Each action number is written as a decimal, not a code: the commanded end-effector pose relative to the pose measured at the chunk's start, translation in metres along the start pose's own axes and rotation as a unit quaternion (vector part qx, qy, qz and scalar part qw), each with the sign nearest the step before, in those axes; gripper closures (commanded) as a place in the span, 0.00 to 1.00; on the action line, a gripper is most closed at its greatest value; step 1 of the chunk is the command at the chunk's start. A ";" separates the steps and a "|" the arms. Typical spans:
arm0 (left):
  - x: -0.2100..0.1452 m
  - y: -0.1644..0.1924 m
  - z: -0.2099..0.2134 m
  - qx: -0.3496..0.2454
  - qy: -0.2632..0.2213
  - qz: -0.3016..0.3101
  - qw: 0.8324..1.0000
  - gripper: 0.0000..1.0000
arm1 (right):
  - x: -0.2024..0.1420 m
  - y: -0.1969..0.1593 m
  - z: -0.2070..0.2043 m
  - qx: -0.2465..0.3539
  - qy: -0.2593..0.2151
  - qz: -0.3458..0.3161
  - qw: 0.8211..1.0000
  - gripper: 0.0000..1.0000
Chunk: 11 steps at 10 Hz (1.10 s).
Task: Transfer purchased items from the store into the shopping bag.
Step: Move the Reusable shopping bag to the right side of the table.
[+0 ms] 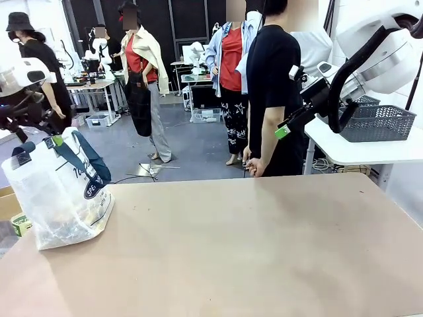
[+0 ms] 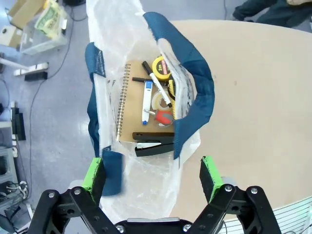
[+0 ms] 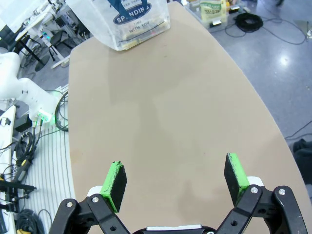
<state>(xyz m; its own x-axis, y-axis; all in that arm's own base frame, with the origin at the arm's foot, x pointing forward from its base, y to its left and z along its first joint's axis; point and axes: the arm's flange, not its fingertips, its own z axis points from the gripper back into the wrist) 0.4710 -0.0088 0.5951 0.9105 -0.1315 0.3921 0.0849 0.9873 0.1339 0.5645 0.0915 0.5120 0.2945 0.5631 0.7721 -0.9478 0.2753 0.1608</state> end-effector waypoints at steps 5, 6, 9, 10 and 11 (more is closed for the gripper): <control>0.032 -0.047 0.023 -0.159 -0.074 -0.223 0.959 0.00 | 0.001 0.002 -0.002 -0.005 -0.002 -0.008 1.000 0.00; 0.041 -0.057 0.016 -0.179 -0.109 -0.247 0.946 0.00 | 0.001 0.002 -0.002 -0.005 -0.002 -0.008 1.000 0.00; 0.051 -0.081 -0.001 -0.319 -0.092 -0.334 0.882 0.00 | 0.001 0.002 -0.002 -0.005 -0.002 -0.008 1.000 0.00; 0.054 -0.089 -0.007 -0.335 -0.109 -0.369 0.860 0.00 | 0.001 0.002 -0.002 -0.005 -0.002 -0.008 1.000 0.00; 0.055 -0.095 -0.011 -0.356 -0.127 -0.391 0.839 0.00 | 0.001 0.002 -0.002 -0.005 -0.002 -0.008 1.000 0.00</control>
<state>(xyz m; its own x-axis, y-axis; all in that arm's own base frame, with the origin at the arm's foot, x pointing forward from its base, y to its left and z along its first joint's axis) 0.5071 -0.1197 0.5899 0.4064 -0.6728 0.6182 0.8879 0.4503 -0.0938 0.5644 0.0920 0.5120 0.2944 0.5632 0.7721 -0.9479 0.2748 0.1610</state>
